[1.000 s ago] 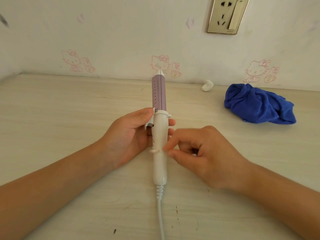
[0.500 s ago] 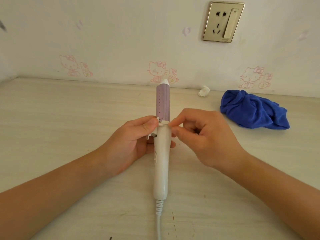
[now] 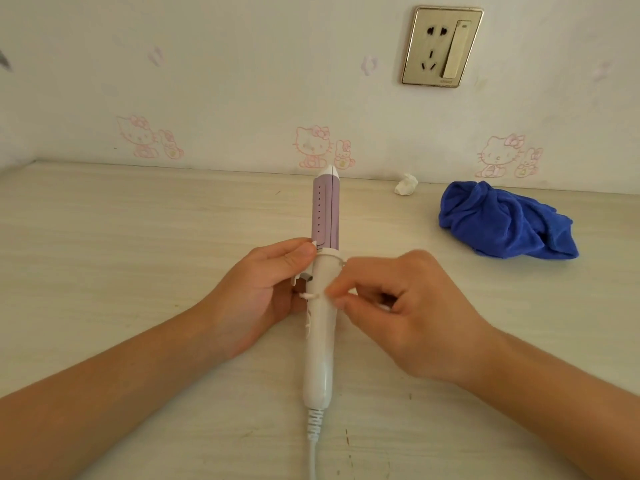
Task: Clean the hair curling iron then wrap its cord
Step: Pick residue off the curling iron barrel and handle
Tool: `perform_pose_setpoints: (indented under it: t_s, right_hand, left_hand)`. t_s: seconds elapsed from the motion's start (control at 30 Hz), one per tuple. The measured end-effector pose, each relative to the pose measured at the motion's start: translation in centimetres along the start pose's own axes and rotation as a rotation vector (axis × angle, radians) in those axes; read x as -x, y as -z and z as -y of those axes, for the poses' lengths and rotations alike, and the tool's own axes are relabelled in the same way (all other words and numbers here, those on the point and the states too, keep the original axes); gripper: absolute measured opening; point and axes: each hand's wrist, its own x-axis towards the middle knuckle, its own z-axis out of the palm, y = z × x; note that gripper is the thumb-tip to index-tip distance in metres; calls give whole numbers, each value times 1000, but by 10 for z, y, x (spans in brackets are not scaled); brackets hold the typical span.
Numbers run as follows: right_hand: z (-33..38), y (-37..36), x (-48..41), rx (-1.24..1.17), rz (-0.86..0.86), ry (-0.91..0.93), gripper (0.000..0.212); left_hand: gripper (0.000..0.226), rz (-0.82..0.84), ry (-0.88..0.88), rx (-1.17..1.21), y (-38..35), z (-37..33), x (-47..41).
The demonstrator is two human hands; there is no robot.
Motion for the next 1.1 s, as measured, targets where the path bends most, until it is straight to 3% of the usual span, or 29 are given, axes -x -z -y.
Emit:
perform_pose_setpoints:
  t_s: [0.17,0.33,0.5,0.67,0.83,1.0,1.1]
  right_hand:
    - [-12,5,-11,10,-140,-80,10]
    - [-3,-3,8,-49,30,30,11]
    - [-18,2,-11,25,-150,-63,7]
    - [-11,1,7,-68,2,22,11]
    - [-20,4,-12,-1,-130,-57,7]
    - [-12,1,5,-96,3,19,10]
    - [-16,2,-2,-61,-77,-33,7]
  left_hand:
    - [34,50,10,24,0,-2,-1]
    - [33,21,20,70,0,-1,0]
    - [39,39,51,69,-2,-5,-1]
    - [41,24,63,72,-2,-4,0]
    - [37,40,68,68,-2,-5,-1]
    - [39,10,69,78,-3,-4,0]
    - [42,0,67,89,-3,-5,0]
